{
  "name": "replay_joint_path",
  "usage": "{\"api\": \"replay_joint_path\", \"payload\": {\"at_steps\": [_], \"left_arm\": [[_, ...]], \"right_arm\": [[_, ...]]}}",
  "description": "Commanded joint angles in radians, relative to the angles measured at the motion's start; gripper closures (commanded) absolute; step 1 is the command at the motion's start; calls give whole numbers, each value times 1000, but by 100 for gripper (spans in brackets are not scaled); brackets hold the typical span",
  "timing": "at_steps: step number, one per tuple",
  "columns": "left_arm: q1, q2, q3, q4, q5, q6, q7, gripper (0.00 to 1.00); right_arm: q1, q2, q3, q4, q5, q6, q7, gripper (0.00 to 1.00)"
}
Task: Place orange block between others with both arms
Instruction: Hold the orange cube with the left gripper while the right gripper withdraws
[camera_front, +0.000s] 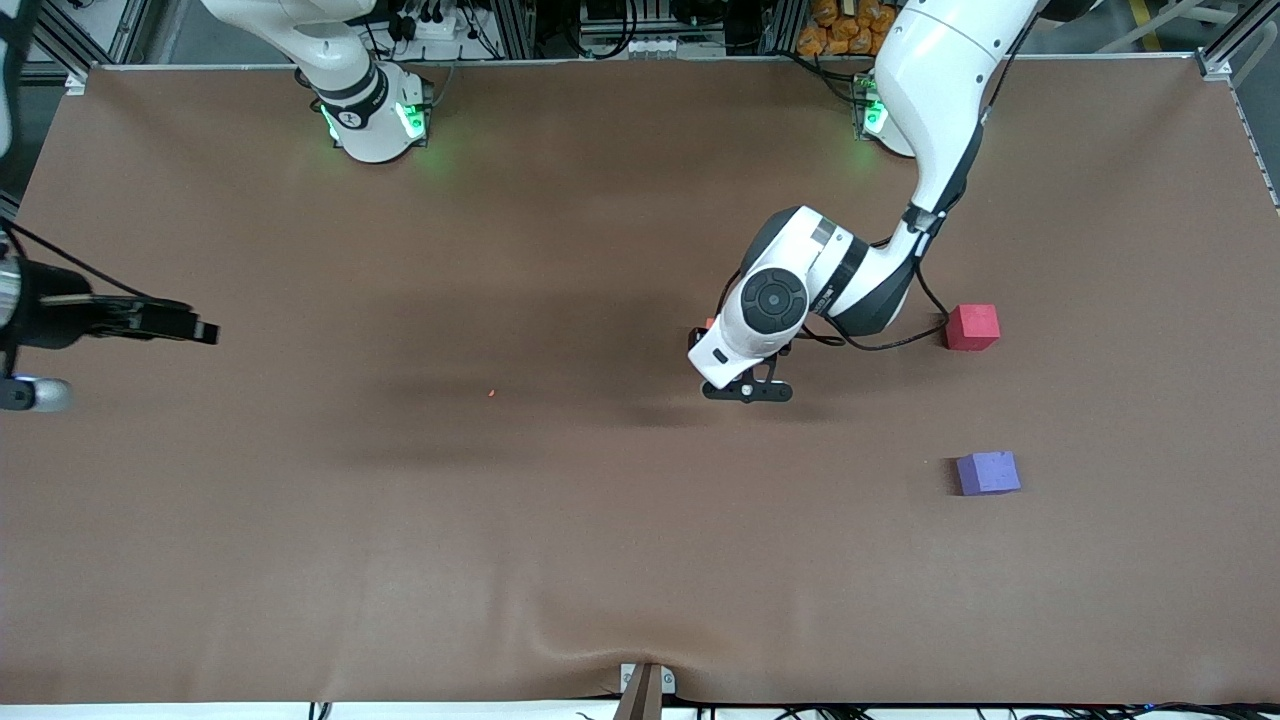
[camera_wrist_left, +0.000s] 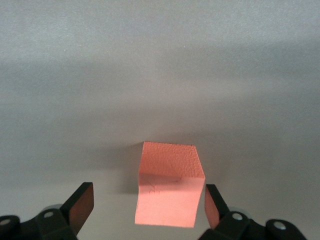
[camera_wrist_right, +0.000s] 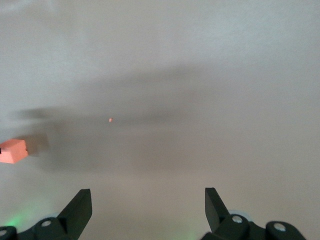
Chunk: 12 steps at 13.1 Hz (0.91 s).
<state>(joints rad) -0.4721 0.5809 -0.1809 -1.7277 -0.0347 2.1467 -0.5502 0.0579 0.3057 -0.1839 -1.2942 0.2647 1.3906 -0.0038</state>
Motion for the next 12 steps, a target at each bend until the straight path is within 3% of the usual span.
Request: {"api": "replay_joint_path", "payload": {"at_steps": [1,8,12], "left_arm": [[-3,-12,0,-32,13,38,10,5],[-26,3,0,-30,12,45,12,5],[-39,13,1,-30,13,47,10,6]], "right_arm": [[-49,-28,23,-25,-54,4,-88,0],[-66,-57,44,-23,-246,54,-217,0],[-58,-63,69,-17,-277,53,-216,0]]}}
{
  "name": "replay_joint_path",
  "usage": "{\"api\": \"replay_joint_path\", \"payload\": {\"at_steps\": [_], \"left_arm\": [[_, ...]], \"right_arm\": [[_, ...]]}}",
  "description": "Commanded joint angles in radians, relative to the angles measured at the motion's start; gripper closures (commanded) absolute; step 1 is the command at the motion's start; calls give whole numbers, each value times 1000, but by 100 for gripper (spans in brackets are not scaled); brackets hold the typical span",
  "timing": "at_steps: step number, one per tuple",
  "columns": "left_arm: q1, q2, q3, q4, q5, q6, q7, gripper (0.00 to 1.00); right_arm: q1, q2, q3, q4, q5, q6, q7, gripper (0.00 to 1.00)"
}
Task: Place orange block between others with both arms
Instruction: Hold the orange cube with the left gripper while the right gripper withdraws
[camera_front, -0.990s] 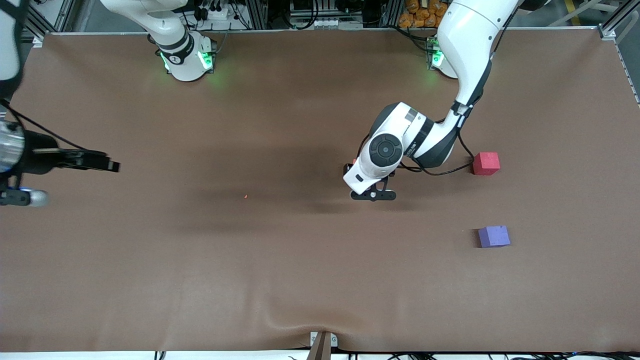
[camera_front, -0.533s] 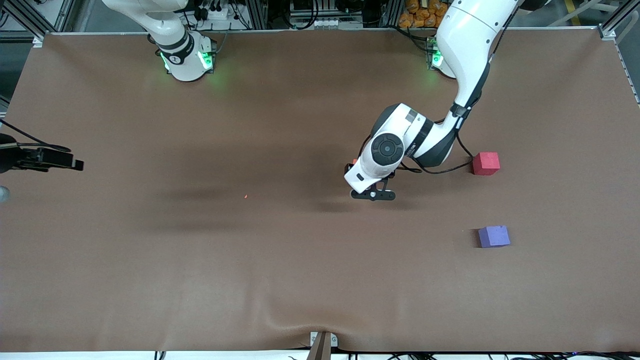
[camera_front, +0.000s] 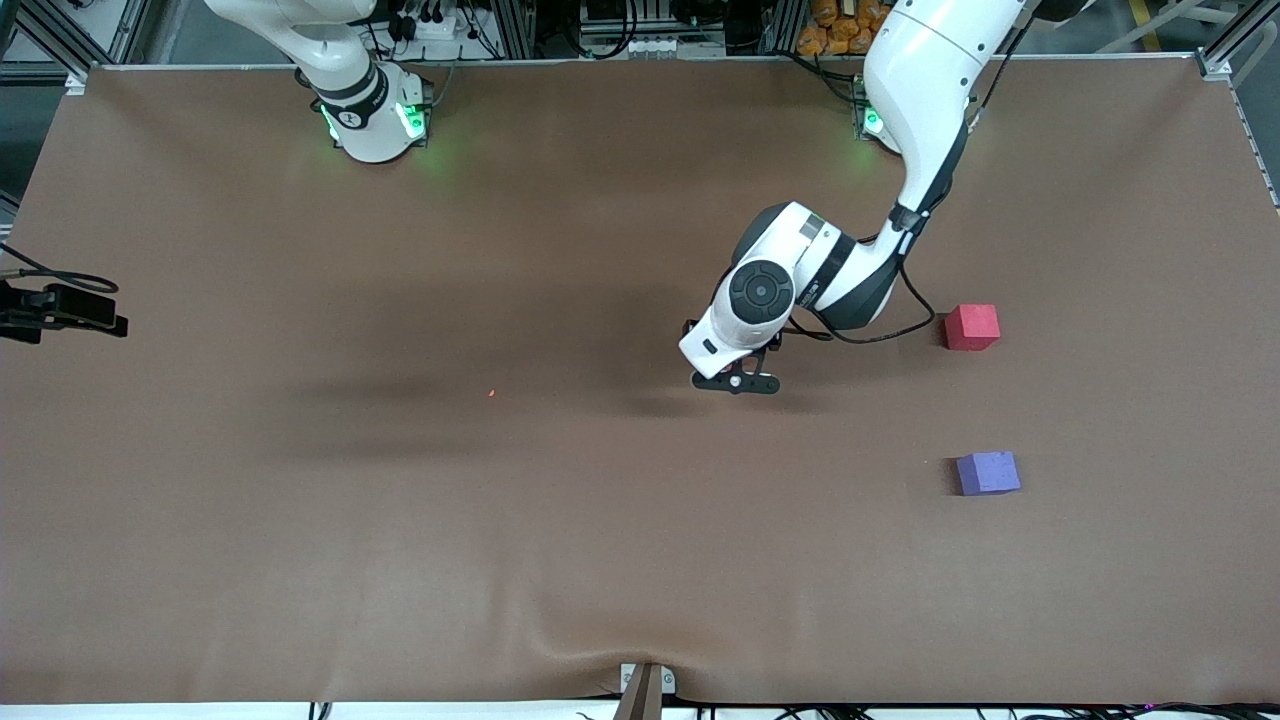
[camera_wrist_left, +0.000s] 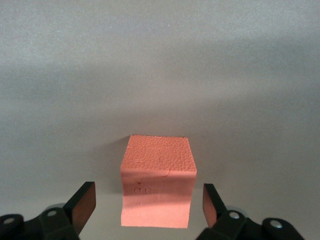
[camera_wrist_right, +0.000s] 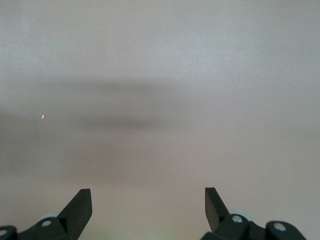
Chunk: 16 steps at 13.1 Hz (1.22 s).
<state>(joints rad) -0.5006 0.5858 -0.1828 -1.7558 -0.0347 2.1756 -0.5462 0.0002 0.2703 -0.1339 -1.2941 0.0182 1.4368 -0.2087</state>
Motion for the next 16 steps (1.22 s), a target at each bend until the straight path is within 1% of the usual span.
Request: {"api": "replay_joint_path", "payload": {"at_steps": [1,3,5,6,7,9,11,12,13,14,16], "left_arm": [[-12,17,3,-2,13,26,6,6],[-12,37,3,-2,12,56,6,6],[-12,43,3,-4,12,58,5,10],[-12,48,2,-4,12,58,5,17],[-12,49,3,-4,12,56,-6,26],[-19,49,3,-5,12,56,-14,30],[-19,49,2,-16,12,56,-15,45],[-24,49,2,-16,12,55,-15,51],[-30,49,3,-17,12,55,-15,59],[-30,49,3,-17,10,55,-15,71],[-24,49,3,-17,12,53,-15,94]], "right_arm": [[6,-28,25,-17,-35,8,-9,0],[15,-26,25,-14,-21,8,6,0],[23,-26,22,-11,6,-1,105,0],[18,-29,19,-11,49,-7,155,0],[18,-31,16,-11,64,-21,169,0],[23,-34,16,-11,54,-42,163,0],[24,-43,17,7,51,-44,161,0],[24,-46,17,10,36,-44,160,0],[26,-46,19,12,7,-44,158,0],[26,-48,20,12,-6,-44,152,0],[24,-56,22,13,-1,-44,152,0]]}}
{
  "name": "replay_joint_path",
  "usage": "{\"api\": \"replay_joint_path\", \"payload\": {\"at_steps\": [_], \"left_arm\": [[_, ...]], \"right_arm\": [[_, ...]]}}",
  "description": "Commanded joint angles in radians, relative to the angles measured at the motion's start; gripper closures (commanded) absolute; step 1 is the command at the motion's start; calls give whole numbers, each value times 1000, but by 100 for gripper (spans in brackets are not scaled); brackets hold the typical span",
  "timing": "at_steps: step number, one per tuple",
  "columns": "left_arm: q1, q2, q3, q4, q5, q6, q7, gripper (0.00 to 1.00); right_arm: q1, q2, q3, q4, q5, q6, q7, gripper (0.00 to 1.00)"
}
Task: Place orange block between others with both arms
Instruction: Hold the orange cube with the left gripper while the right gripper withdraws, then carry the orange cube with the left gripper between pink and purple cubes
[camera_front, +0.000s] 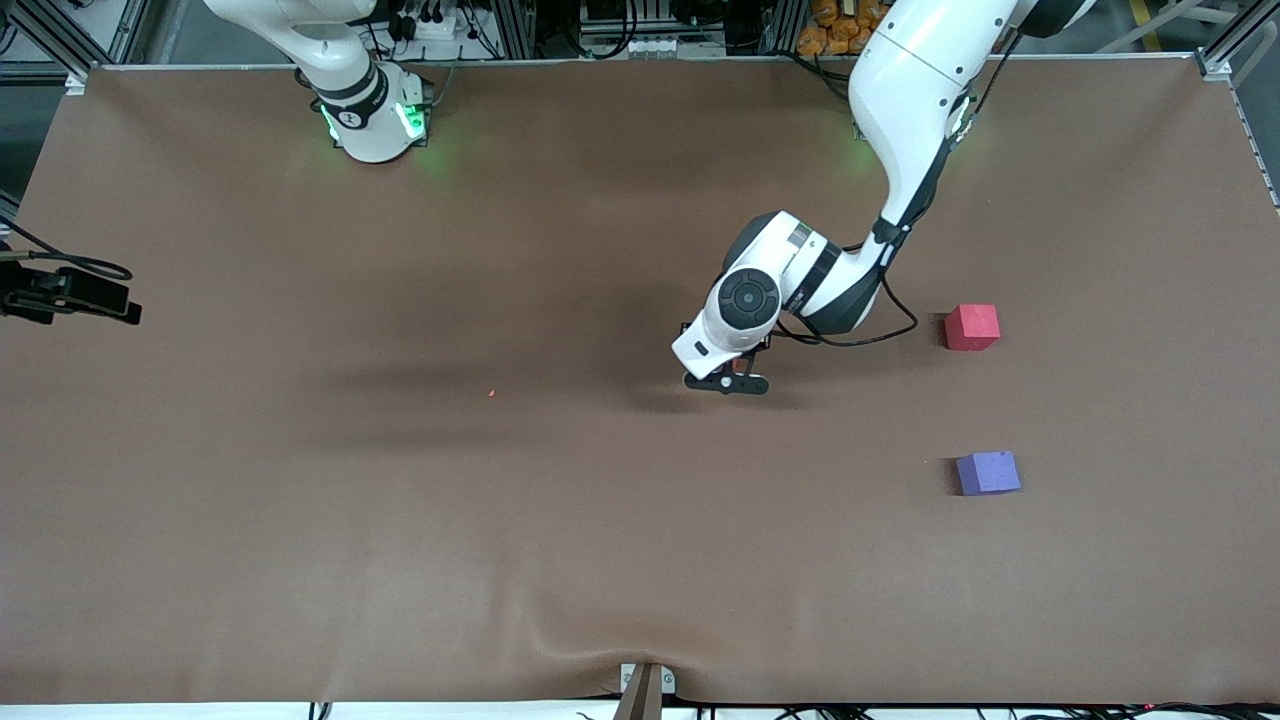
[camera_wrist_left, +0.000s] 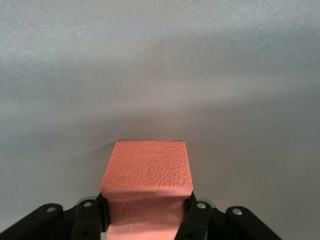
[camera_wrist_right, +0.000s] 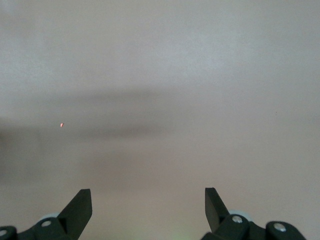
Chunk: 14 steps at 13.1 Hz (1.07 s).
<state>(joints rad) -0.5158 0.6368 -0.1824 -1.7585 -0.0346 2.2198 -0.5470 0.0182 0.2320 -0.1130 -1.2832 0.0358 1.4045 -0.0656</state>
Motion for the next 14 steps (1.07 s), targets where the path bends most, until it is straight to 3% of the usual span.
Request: {"api": "replay_joint_path", "payload": {"at_steps": [1,8,11,14], "left_arm": [[-3,-2,4,-15,10,9,-11,100],[176,-77,14,-9,30,-54,33,100],[299,-123,9,-4,30,-100,175,100],[419,-149,4,5,22,-150,314,100]], "right_arm": [[6,-17,3,2,-14,-12,10,0],[2,-22,6,2,-8,-13,9,0],[6,-22,9,2,-2,-15,12,0],[5,-25,6,2,59,-54,10,0]]}}
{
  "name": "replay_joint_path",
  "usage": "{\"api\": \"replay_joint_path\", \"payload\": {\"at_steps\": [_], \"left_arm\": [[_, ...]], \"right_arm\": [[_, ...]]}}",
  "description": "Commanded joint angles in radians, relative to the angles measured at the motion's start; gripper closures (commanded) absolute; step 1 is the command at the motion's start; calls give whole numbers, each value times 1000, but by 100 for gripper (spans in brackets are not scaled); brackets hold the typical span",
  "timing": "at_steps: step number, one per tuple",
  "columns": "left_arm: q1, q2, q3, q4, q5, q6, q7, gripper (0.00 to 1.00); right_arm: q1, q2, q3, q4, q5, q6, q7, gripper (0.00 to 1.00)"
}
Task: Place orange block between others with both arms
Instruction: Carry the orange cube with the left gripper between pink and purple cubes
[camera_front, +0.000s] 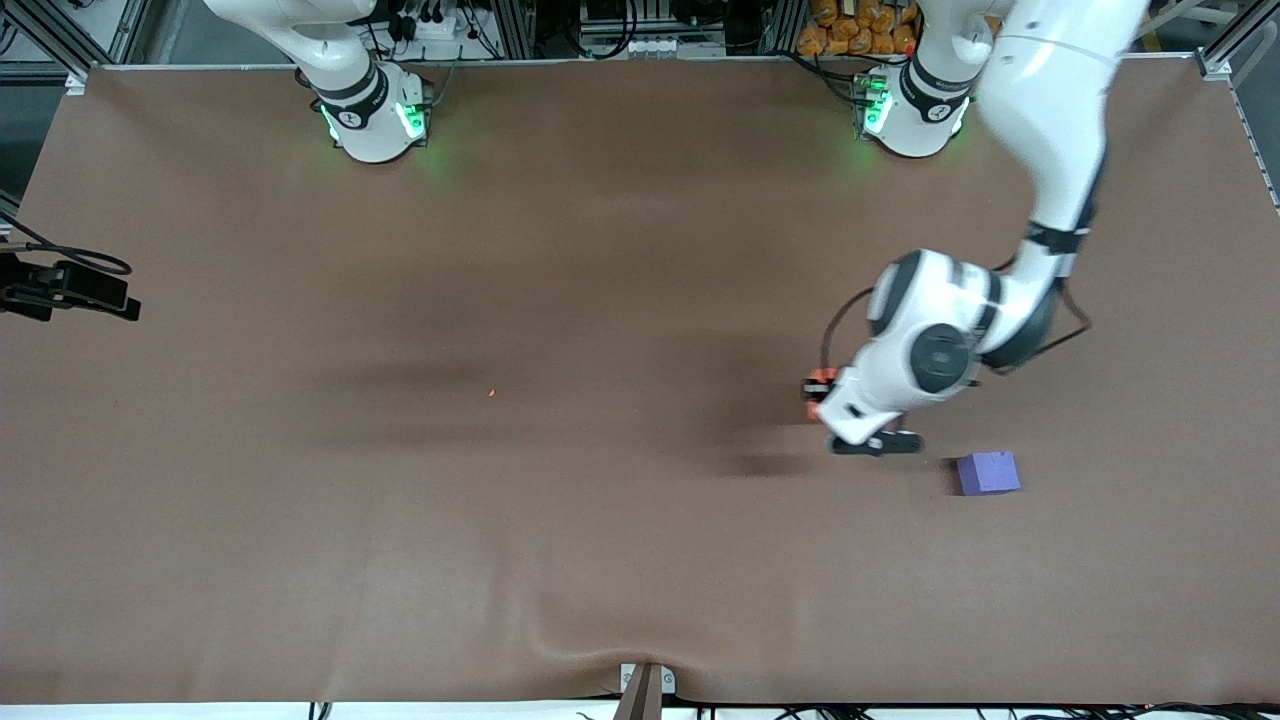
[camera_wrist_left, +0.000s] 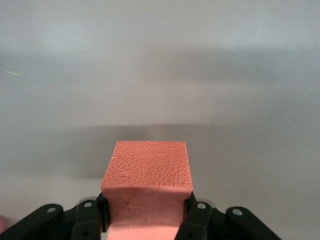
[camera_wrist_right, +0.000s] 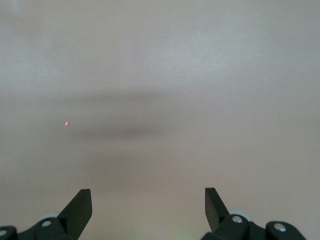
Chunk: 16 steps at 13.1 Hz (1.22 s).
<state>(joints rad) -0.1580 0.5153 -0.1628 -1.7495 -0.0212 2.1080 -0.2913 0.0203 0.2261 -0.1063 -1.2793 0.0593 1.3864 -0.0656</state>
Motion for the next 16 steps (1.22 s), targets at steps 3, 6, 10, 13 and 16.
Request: {"api": "replay_joint_path", "payload": {"at_steps": [3,6,10,13,16], "left_arm": [[115,-28,-15,-2,13,-65,87,100],[126,-40,-11,14,15,-101,84,100],[147,-43,-7,67,17,-180,89,100],[210,-57,-7,73,15,-180,190,100],[285,-63,-6,79,17,-180,320,100]], "right_arm": [[3,-16,-6,0,24,-43,10,0],[-8,-18,-15,26,-1,-44,9,0],[-8,-18,-10,29,-47,-44,9,0],[-7,-16,-12,28,-47,-43,10,0],[-8,-16,-12,29,-49,-38,12,0]]}}
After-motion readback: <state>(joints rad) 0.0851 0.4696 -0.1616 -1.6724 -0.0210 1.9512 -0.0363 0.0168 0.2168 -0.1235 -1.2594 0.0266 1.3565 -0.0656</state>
